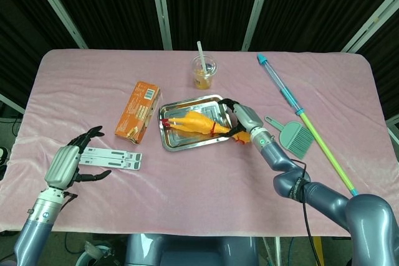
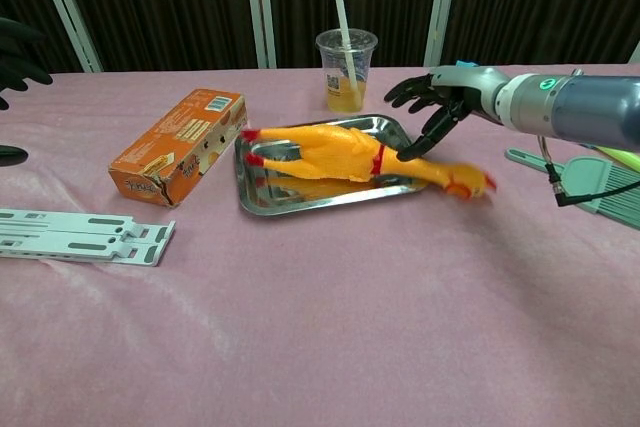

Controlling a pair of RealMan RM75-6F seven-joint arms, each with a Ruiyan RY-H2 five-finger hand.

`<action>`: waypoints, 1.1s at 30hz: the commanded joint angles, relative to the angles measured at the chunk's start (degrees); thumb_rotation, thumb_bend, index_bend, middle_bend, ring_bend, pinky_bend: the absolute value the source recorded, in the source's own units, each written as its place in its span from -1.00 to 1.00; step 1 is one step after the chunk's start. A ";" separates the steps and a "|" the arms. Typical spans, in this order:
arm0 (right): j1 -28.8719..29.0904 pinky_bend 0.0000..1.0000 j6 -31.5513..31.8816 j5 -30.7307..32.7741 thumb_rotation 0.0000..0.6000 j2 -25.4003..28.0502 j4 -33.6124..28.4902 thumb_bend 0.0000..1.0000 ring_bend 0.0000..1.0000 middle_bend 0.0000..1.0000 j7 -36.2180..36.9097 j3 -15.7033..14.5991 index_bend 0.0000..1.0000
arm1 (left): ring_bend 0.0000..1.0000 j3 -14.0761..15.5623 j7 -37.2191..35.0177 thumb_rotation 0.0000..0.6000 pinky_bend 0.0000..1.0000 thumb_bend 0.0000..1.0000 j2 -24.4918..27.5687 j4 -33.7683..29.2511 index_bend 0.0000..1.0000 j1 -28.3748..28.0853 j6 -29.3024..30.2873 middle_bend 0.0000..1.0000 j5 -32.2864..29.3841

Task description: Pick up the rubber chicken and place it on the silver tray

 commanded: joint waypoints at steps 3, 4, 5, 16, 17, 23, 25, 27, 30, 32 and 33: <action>-0.19 -0.69 0.42 0.49 1.00 -0.08 0.21 -0.84 -0.93 -0.90 -0.68 0.32 -1.00 | -0.65 -0.27 0.03 1.00 -0.54 -1.00 -0.10 0.03 -0.82 0.05 -0.15 -0.60 0.03; -0.26 -0.69 0.57 0.60 1.00 -0.04 0.17 -0.84 -0.93 -0.90 -0.79 0.43 -1.00 | -0.65 -0.36 0.05 1.00 -0.54 -1.00 -0.10 0.02 -0.82 0.05 -0.19 -0.60 0.02; -0.34 -0.69 0.74 0.70 1.00 0.03 0.04 -0.84 -0.93 -0.90 -0.83 0.59 -1.00 | -0.65 -0.47 0.05 1.00 -0.54 -1.00 -0.09 -0.02 -0.82 0.06 -0.19 -0.60 0.01; -4.21 -0.55 8.66 -2.07 1.00 5.14 -5.10 -0.60 -0.70 -0.75 -3.13 0.43 -0.65 | -0.65 -1.14 1.53 1.00 -0.61 -1.00 1.65 0.53 -0.81 0.71 0.55 -0.58 0.14; -4.73 -0.53 9.73 -2.32 1.00 5.56 -5.56 -0.56 -0.67 -0.72 -3.46 0.36 -0.61 | -0.65 -1.18 1.85 1.00 -0.61 -1.00 1.89 0.63 -0.80 0.82 0.69 -0.58 0.05; -10.95 -0.45 20.08 -4.21 1.00 10.84 -11.07 -0.43 -0.56 -0.57 -5.51 -0.34 -0.40 | -0.65 -1.41 4.08 1.00 -0.62 -0.97 3.58 1.55 -0.78 2.62 3.07 -0.58 -1.02; -12.78 -0.45 22.56 -4.85 1.00 12.57 -12.23 -0.43 -0.56 -0.56 -6.64 -0.95 -0.40 | -0.65 -1.13 4.19 1.00 -0.65 -0.97 4.18 1.83 -0.75 3.14 3.36 -0.58 -0.99; -15.26 -0.48 26.24 -5.95 1.00 14.45 -13.19 -0.43 -0.58 -0.56 -8.96 -2.09 -0.40 | -0.65 -0.53 3.97 1.00 -0.70 -0.97 5.07 2.51 -0.73 3.64 3.19 -0.58 -0.70; -18.19 -0.61 29.53 -6.81 1.00 16.53 -14.59 -0.43 -0.71 -0.56 -11.49 -3.68 -0.58 | -0.65 0.33 4.01 1.00 -0.73 -0.97 6.49 3.31 -0.73 4.17 2.38 -0.59 -0.89; -20.58 -0.66 31.91 -7.50 1.00 18.21 -15.62 -0.43 -0.77 -0.57 -13.20 -5.07 -0.67 | -0.66 0.40 4.55 1.00 -0.73 -0.97 6.74 3.99 -0.73 4.82 3.11 -0.60 -1.08; -21.95 -0.69 33.50 -7.93 1.00 18.97 -15.94 -0.43 -0.79 -0.58 -14.28 -5.82 -0.71 | -0.67 0.41 4.80 1.00 -0.74 -0.97 6.60 4.43 -0.73 5.34 3.91 -0.60 -1.13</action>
